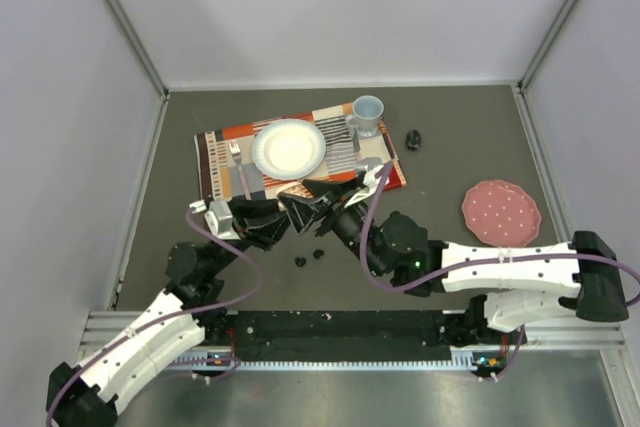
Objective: Insert the wireless bluetooth earbuds into the charging case
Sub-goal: Insert the left earbud into the left side groove of the charging case, then close the charging case with the earbuds.
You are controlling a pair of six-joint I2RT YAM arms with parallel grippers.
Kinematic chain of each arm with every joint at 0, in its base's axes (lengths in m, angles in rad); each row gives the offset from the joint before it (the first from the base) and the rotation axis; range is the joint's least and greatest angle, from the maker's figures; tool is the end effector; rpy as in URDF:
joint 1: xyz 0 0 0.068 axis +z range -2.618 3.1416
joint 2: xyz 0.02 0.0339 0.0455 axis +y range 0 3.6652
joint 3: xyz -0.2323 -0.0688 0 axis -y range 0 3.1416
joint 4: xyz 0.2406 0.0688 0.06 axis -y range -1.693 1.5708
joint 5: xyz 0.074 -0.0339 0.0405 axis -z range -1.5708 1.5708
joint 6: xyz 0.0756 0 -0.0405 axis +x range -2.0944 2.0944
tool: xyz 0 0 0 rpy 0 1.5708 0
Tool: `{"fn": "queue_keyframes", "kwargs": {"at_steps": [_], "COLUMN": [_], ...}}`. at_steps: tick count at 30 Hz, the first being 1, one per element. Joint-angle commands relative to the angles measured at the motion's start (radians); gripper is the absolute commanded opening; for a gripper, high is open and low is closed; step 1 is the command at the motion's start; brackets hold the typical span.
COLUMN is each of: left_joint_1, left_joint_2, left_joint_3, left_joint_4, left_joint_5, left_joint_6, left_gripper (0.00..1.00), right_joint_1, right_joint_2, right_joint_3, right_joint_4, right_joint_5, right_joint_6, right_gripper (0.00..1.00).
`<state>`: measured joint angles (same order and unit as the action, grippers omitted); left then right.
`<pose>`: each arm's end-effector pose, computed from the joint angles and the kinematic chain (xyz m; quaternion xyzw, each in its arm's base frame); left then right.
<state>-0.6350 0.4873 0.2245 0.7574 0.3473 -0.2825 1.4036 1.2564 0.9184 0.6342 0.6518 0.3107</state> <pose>0.1380 -0.1336 0.2866 0.2346 0.4710 -0.4539 0.7191 0.0990 0.3112 0.3504 -0.0731 0.6153 0.4509 0.6424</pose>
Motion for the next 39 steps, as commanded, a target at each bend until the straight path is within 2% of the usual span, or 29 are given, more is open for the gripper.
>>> {"fn": "queue_keyframes", "kwargs": {"at_steps": [1,9,12,13,14,17,20,23,30,39], "left_joint_1": [0.000,0.000,0.000,0.000,0.000,0.000,0.000,0.000,0.000,-0.002], "left_joint_2": [-0.018,-0.026,-0.036,-0.042,-0.049,-0.073,-0.082,-0.070,-0.050,0.040], "left_joint_3": [0.026,0.032,0.045,0.050,0.055,0.065,0.075,0.096,0.108,0.147], "left_joint_4": [0.057,0.008,-0.050,-0.076,-0.104,-0.174,-0.220,-0.274,-0.273,-0.260], "left_joint_5": [0.005,0.015,0.030,0.032,0.044,0.055,0.084,0.110,0.170,0.295], "left_joint_6": [0.014,0.029,0.043,0.060,0.071,0.091,0.100,0.111,0.094,0.086], "left_gripper": [0.00,0.00,0.00,0.00,0.00,0.00,0.00,0.00,0.00,0.00], "right_joint_1": [-0.011,-0.035,-0.058,-0.078,-0.093,-0.150,-0.213,-0.253,-0.296,-0.304], "right_joint_2": [-0.058,-0.117,-0.137,-0.143,-0.152,-0.179,-0.202,-0.229,-0.226,-0.103], "right_joint_3": [0.072,0.062,0.091,0.103,0.118,0.152,0.149,0.132,0.152,0.217], "right_joint_4": [-0.016,-0.093,-0.220,-0.331,-0.387,-0.557,-0.658,-0.700,-0.790,-0.818], "right_joint_5": [-0.073,-0.035,0.028,0.052,0.071,0.052,-0.012,-0.024,-0.113,-0.231], "right_joint_6": [-0.053,-0.036,0.042,0.074,0.106,0.188,0.244,0.297,0.321,0.355], "right_gripper": [0.66,0.72,0.78,0.84,0.85,0.88,0.91,0.91,0.92,0.94]}}
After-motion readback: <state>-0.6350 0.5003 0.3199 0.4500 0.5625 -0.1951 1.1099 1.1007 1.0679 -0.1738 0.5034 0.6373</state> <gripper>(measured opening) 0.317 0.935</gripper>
